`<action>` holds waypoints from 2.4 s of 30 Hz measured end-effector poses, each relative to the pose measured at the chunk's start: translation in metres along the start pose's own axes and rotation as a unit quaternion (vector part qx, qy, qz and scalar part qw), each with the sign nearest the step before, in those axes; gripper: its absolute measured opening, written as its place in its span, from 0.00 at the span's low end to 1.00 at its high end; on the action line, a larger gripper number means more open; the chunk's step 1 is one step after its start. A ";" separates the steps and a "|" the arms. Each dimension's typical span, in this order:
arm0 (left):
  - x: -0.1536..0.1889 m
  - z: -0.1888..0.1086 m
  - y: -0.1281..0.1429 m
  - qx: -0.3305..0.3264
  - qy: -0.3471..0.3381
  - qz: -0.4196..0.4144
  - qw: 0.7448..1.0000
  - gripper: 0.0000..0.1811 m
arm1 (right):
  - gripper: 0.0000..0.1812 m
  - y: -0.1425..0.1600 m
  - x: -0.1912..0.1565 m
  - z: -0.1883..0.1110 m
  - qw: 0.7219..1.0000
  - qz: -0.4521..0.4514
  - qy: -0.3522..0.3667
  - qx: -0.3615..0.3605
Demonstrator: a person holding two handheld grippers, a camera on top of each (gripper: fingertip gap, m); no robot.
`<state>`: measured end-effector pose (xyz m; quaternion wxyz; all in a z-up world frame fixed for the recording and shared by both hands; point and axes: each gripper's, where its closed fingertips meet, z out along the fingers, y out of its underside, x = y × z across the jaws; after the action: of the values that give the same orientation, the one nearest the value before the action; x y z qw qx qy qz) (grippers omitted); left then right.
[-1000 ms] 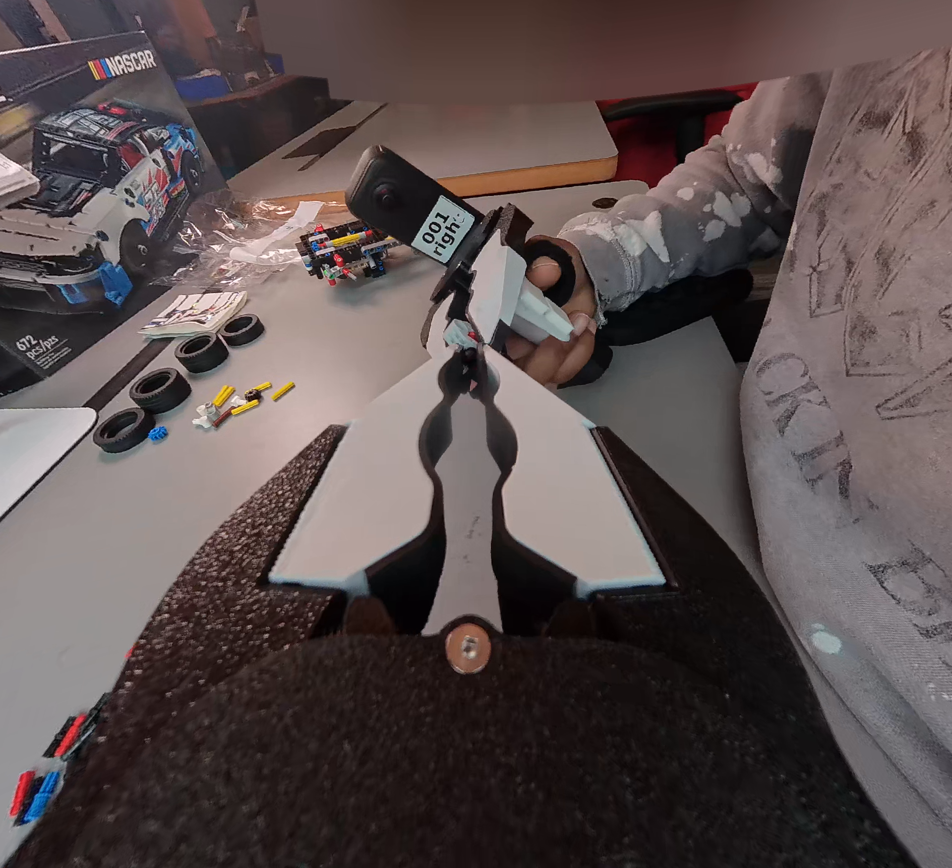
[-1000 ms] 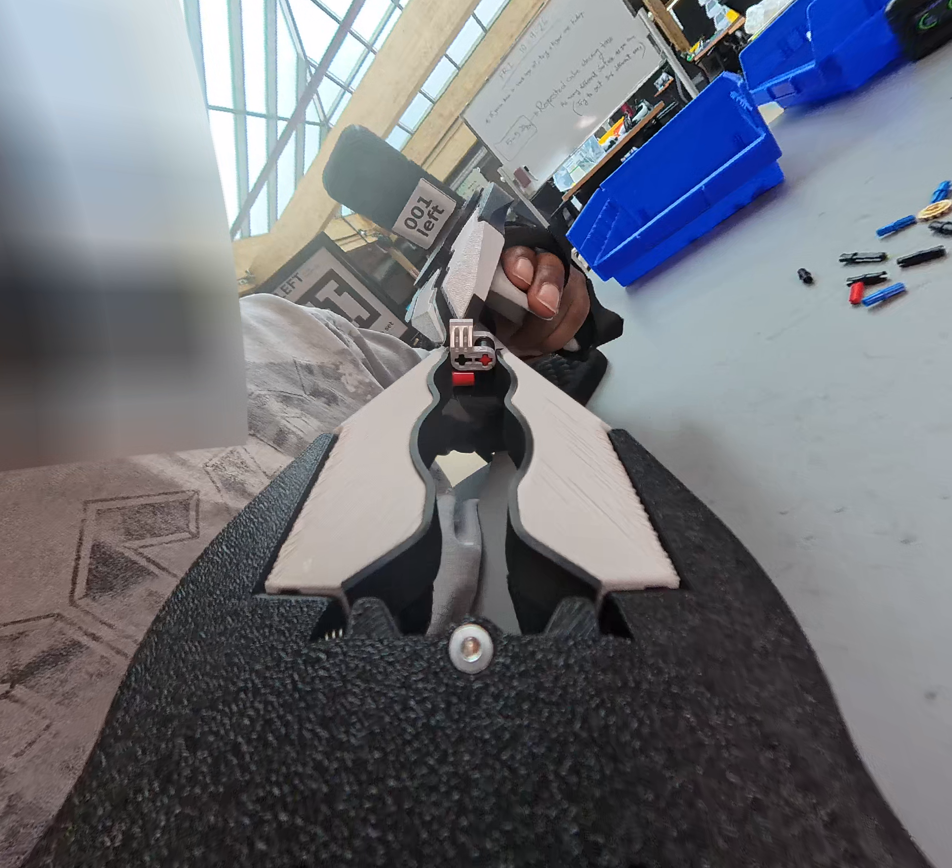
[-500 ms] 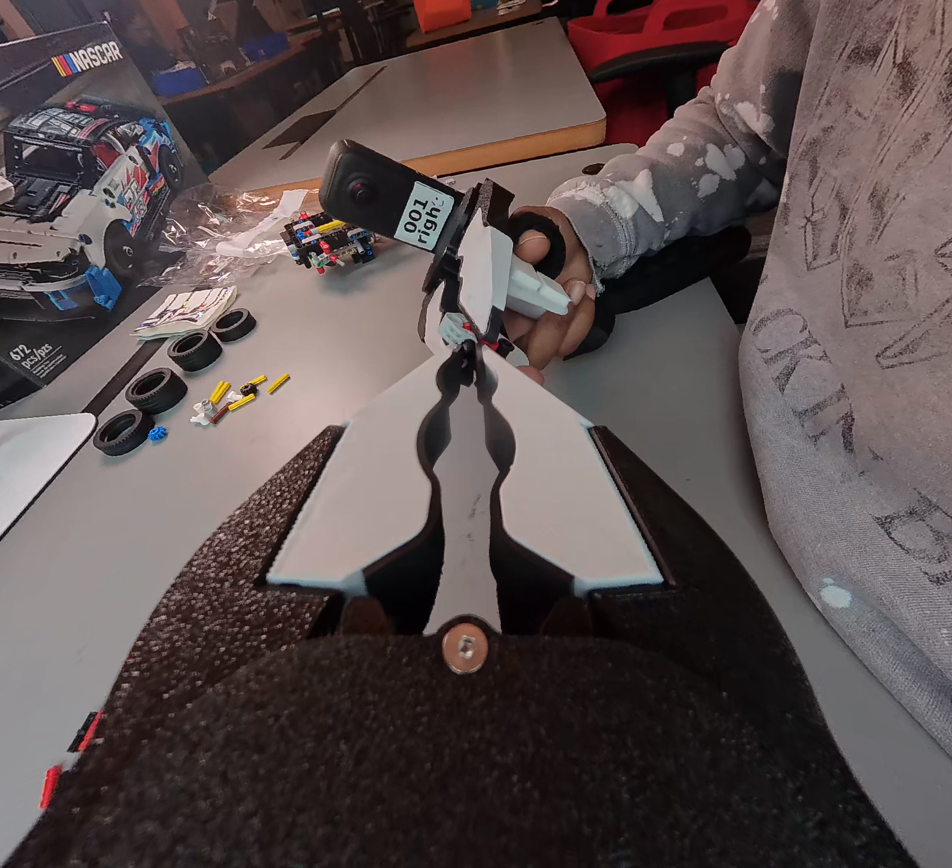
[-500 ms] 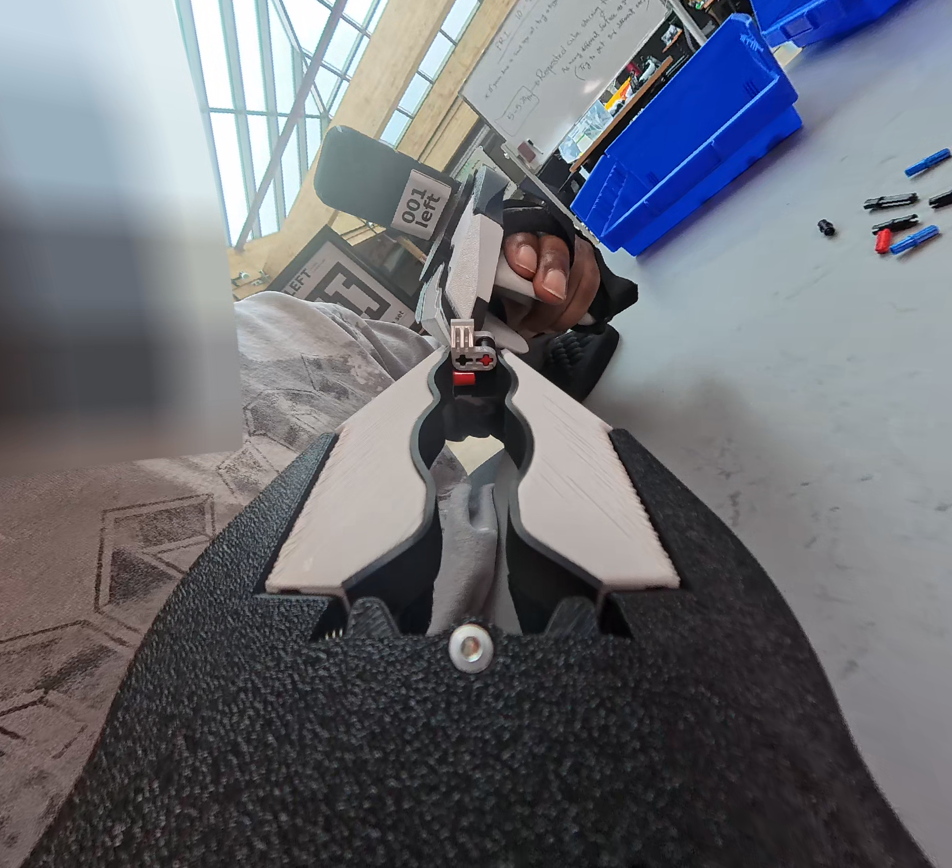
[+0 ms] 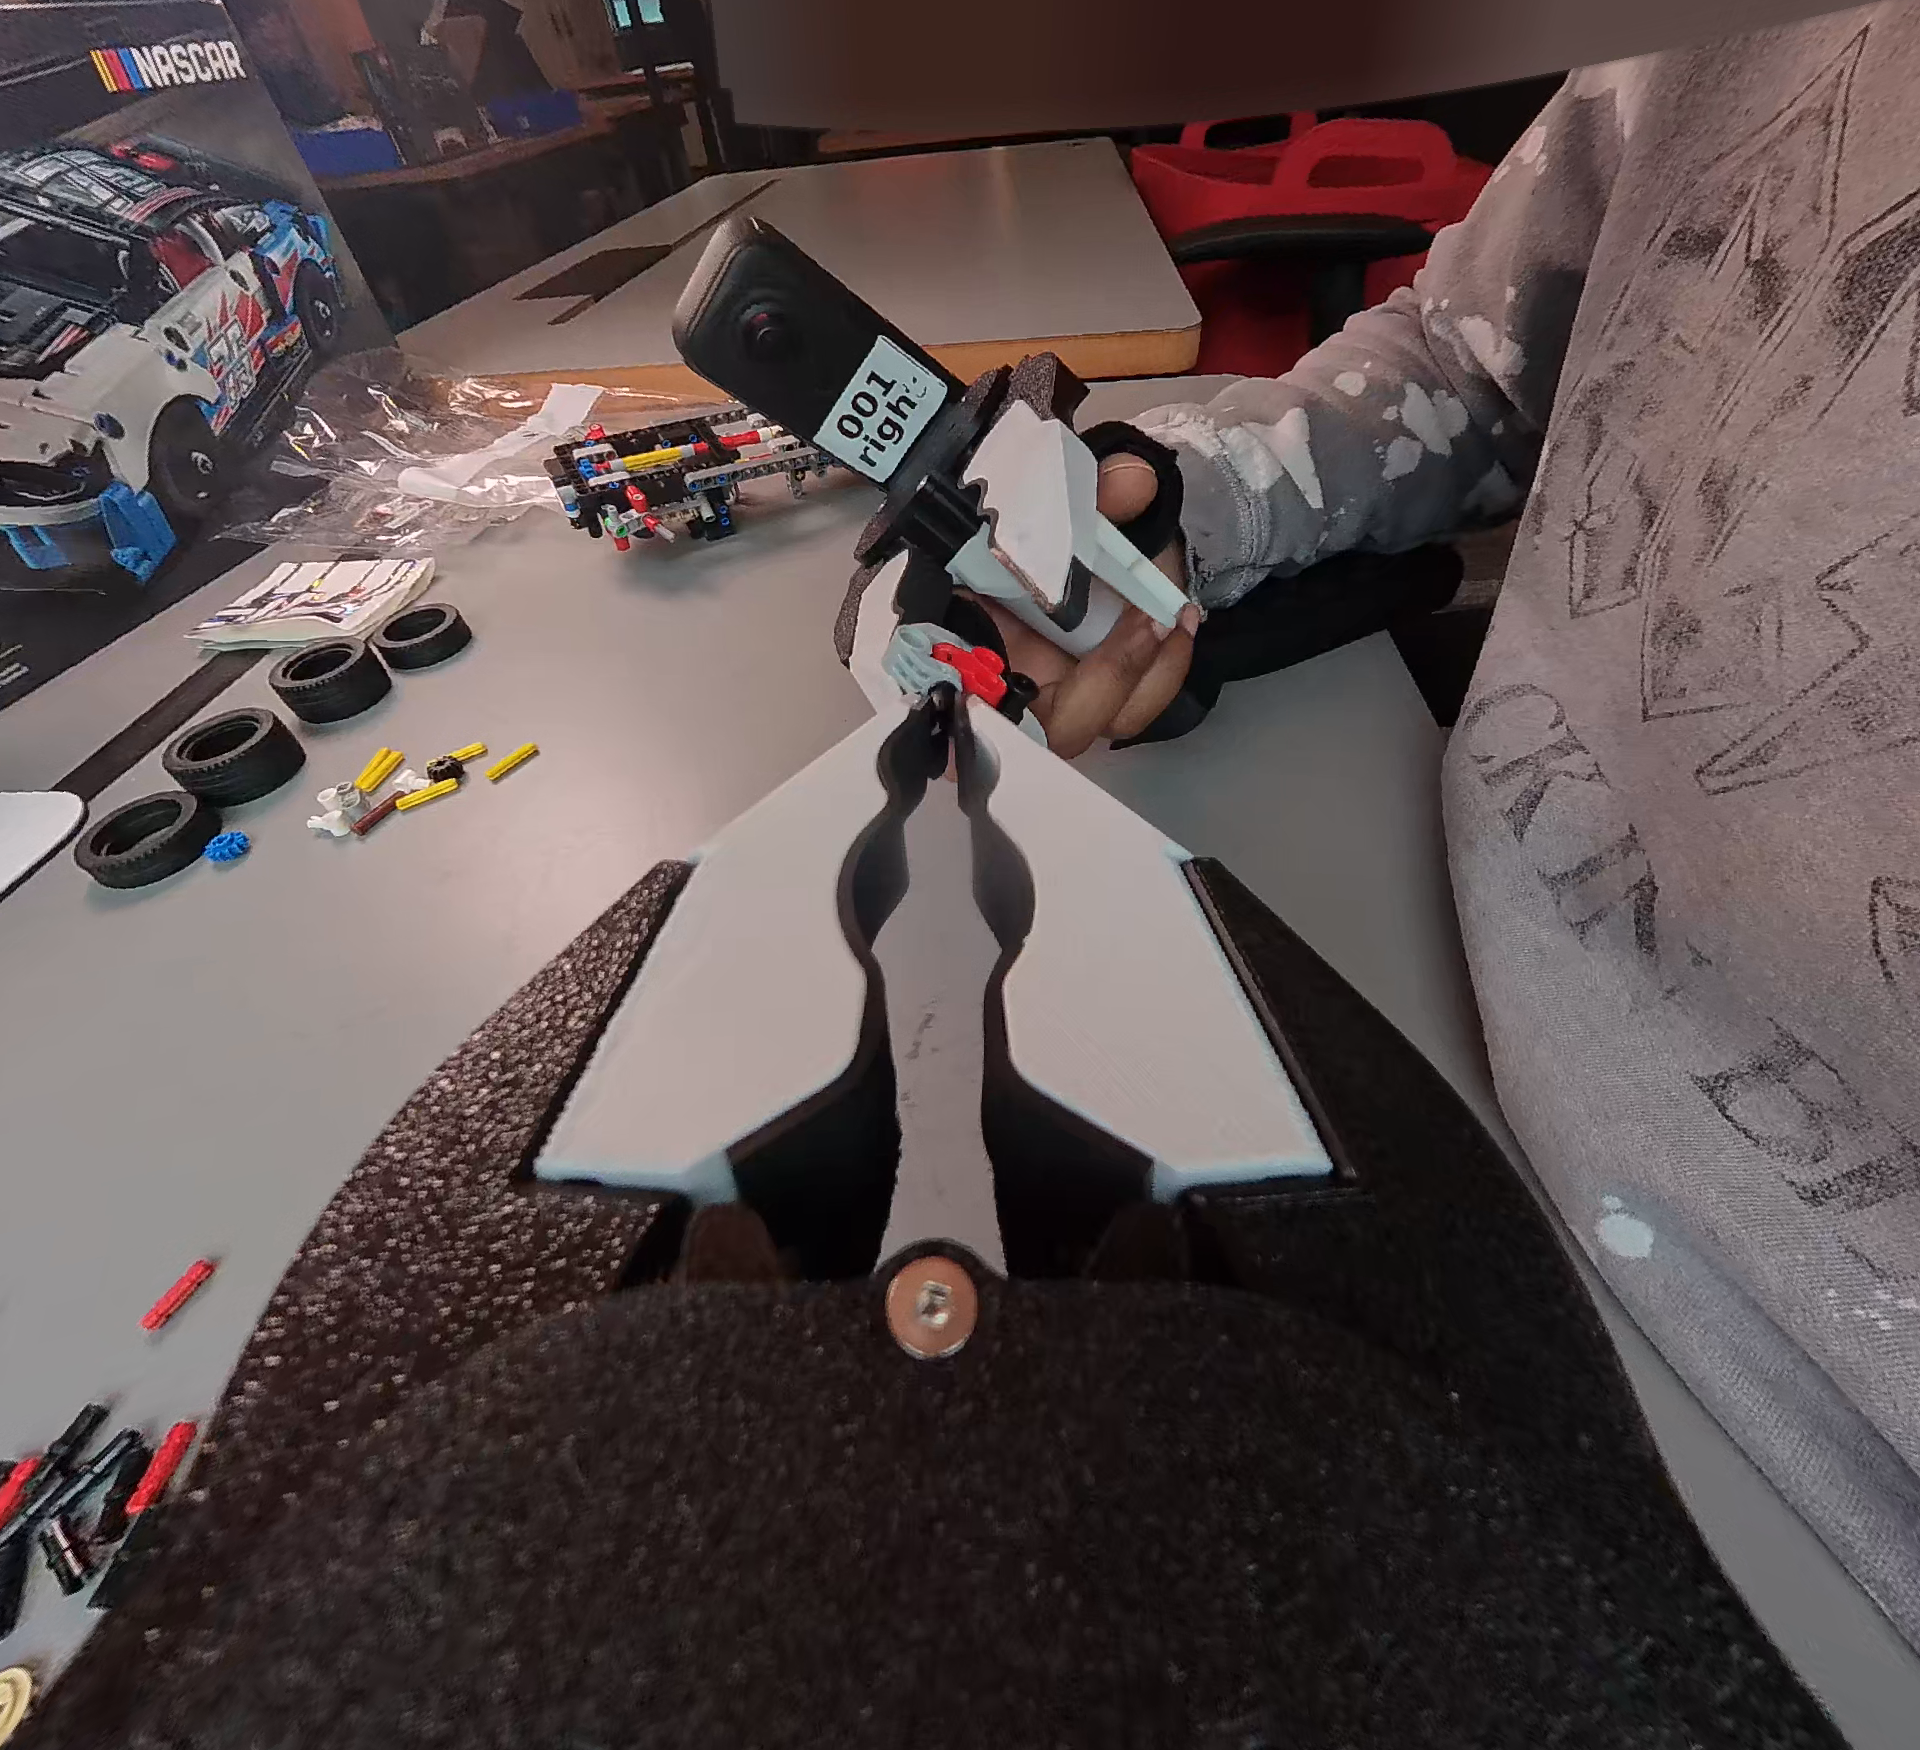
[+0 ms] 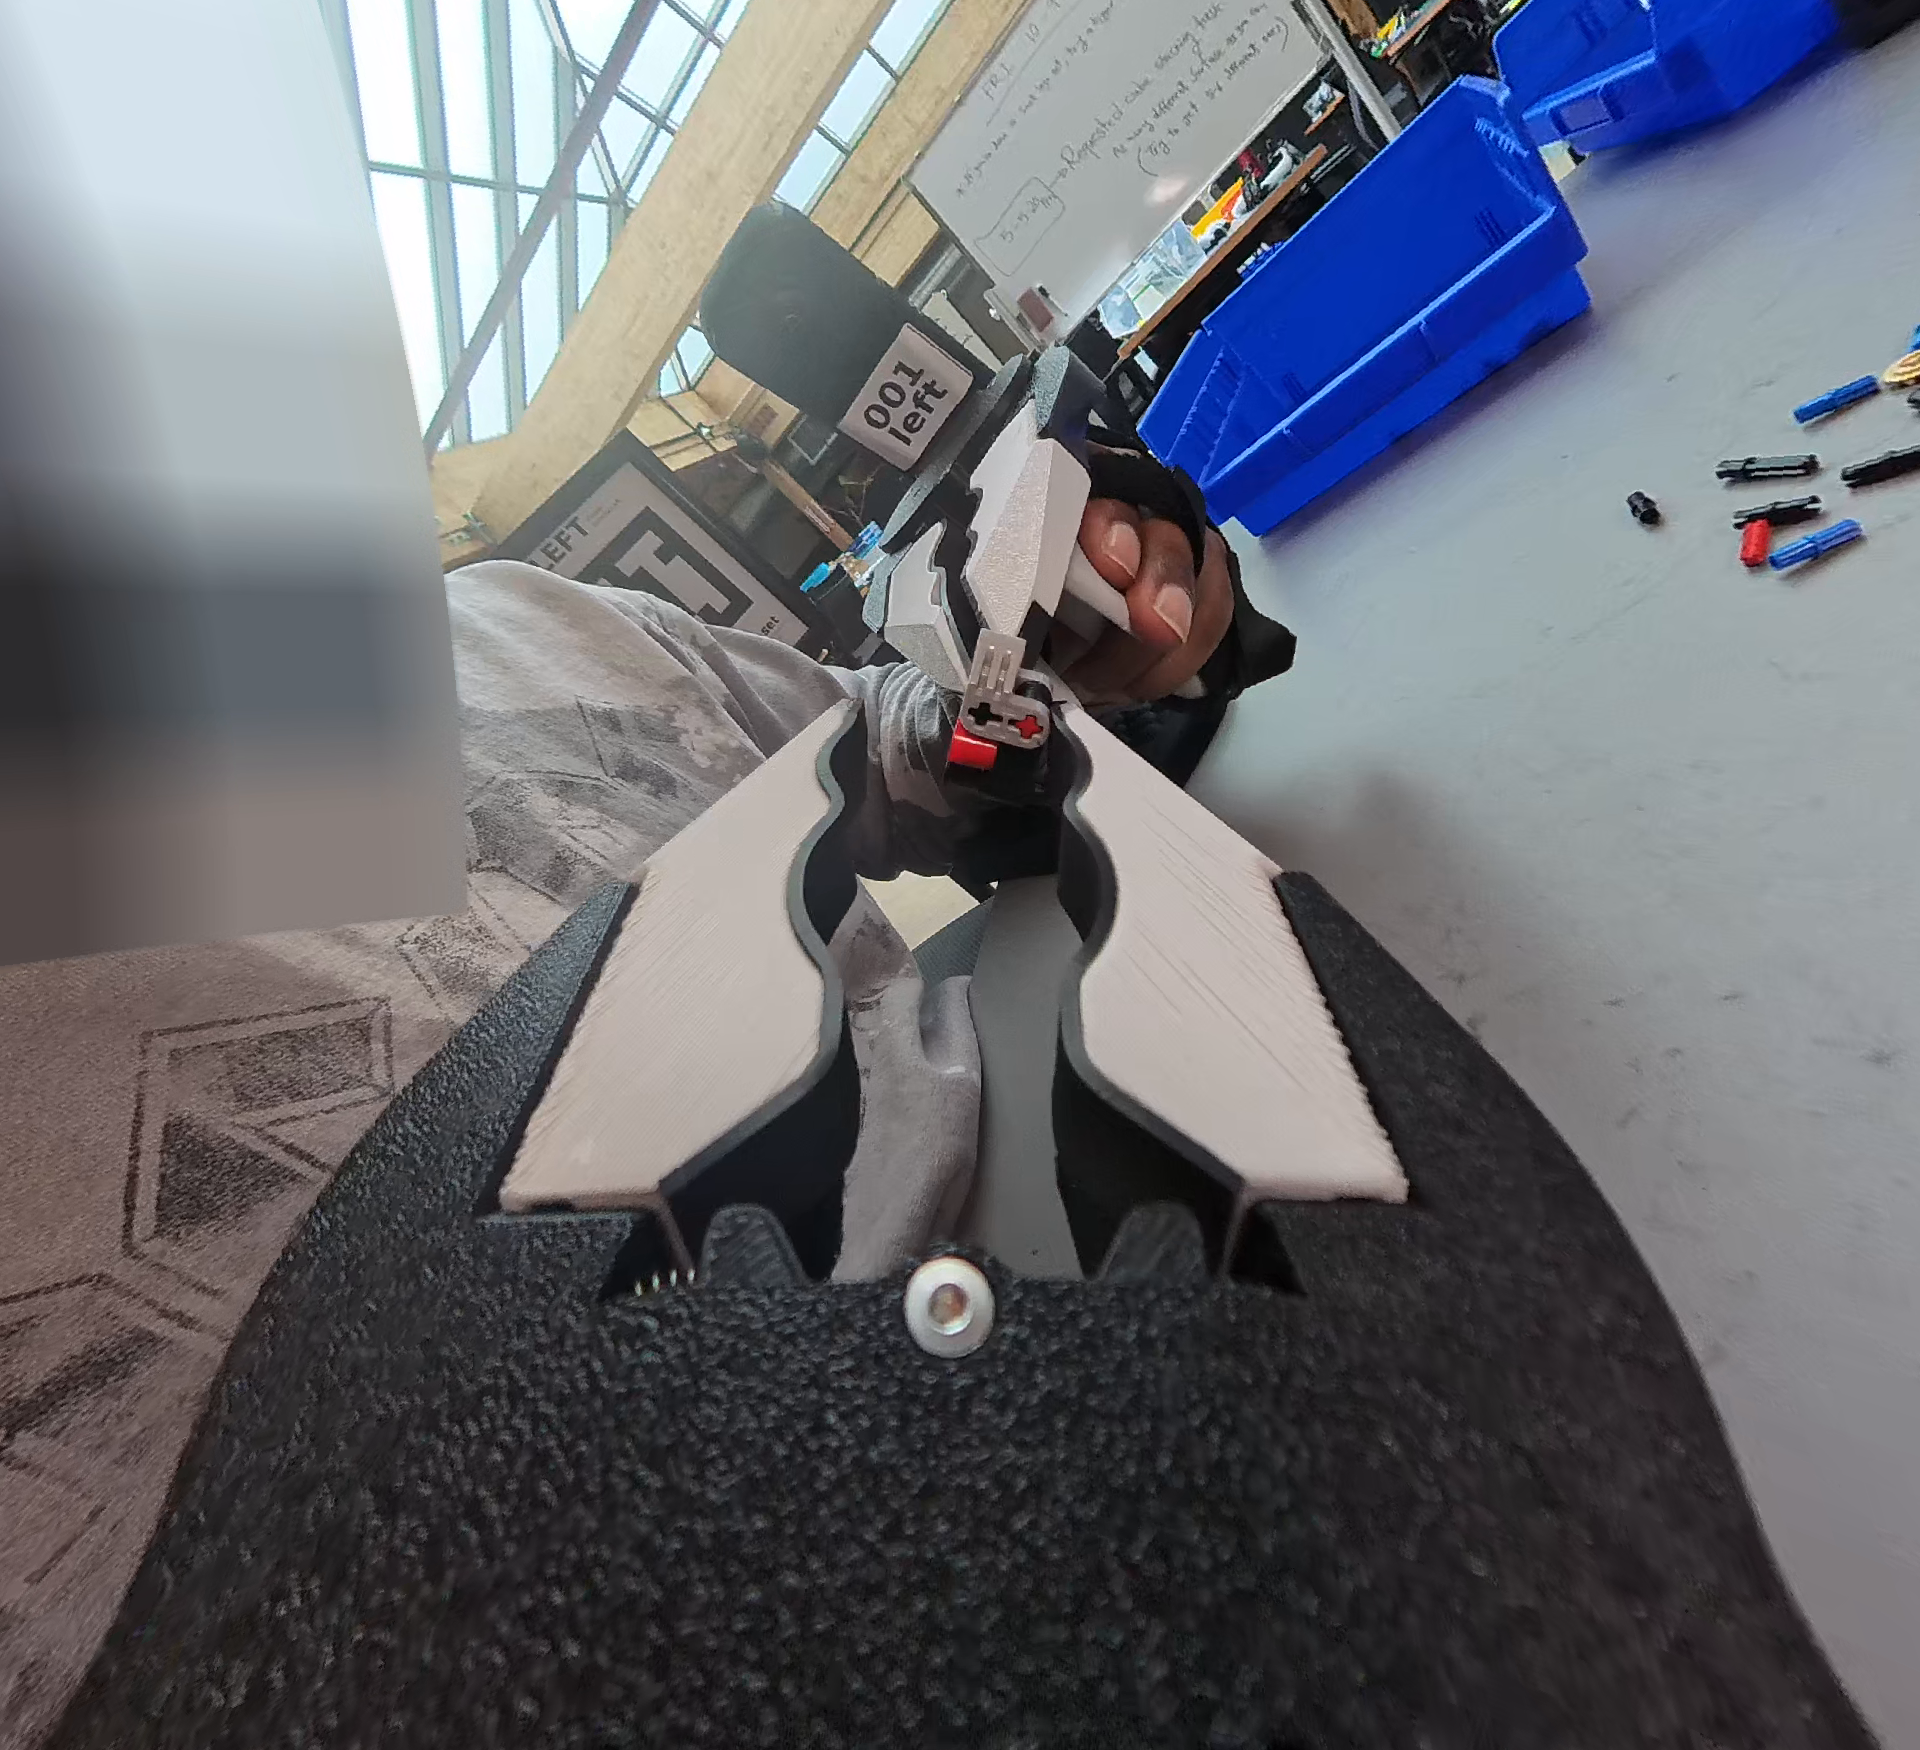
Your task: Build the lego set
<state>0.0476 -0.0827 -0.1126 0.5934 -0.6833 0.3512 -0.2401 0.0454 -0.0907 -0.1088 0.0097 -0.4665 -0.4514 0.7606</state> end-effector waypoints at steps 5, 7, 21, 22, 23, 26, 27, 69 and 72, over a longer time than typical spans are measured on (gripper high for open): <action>0.000 0.002 0.004 -0.016 -0.018 0.034 0.999 0.02 | 0.14 -0.001 0.006 0.000 1.000 0.009 0.017 0.006; 0.001 0.004 0.005 -0.025 -0.029 0.060 0.997 0.03 | 0.10 0.000 0.011 0.000 0.999 -0.001 0.033 0.005; 0.007 -0.001 -0.012 -0.017 -0.037 0.067 0.997 0.01 | 0.07 -0.010 -0.004 0.003 0.986 -0.160 0.045 0.004; 0.008 -0.002 -0.013 -0.015 -0.032 0.058 0.998 0.01 | 0.07 -0.009 -0.005 0.003 0.985 -0.166 0.042 0.003; 0.010 -0.002 -0.014 -0.012 -0.025 0.050 0.998 0.01 | 0.07 -0.009 -0.007 0.003 0.985 -0.170 0.038 -0.001; 0.016 -0.002 -0.019 -0.004 -0.003 0.032 0.999 0.01 | 0.07 -0.007 -0.015 0.003 0.983 -0.180 0.020 -0.008; 0.018 -0.002 -0.020 -0.002 0.002 0.027 1.000 0.01 | 0.07 -0.006 -0.016 0.002 0.983 -0.183 0.016 -0.010; -0.016 0.010 0.026 -0.048 -0.070 0.020 0.996 0.17 | 0.17 -0.021 0.016 -0.021 0.948 -0.274 0.163 -0.014; -0.016 0.013 0.033 -0.081 -0.094 0.086 0.988 0.17 | 0.12 -0.016 0.024 -0.019 0.941 -0.282 0.183 -0.028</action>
<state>0.0407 -0.0643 -0.1462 0.5846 -0.7159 0.3700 -0.0934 0.0388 -0.0584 -0.1175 0.2934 -0.4514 -0.5764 0.6148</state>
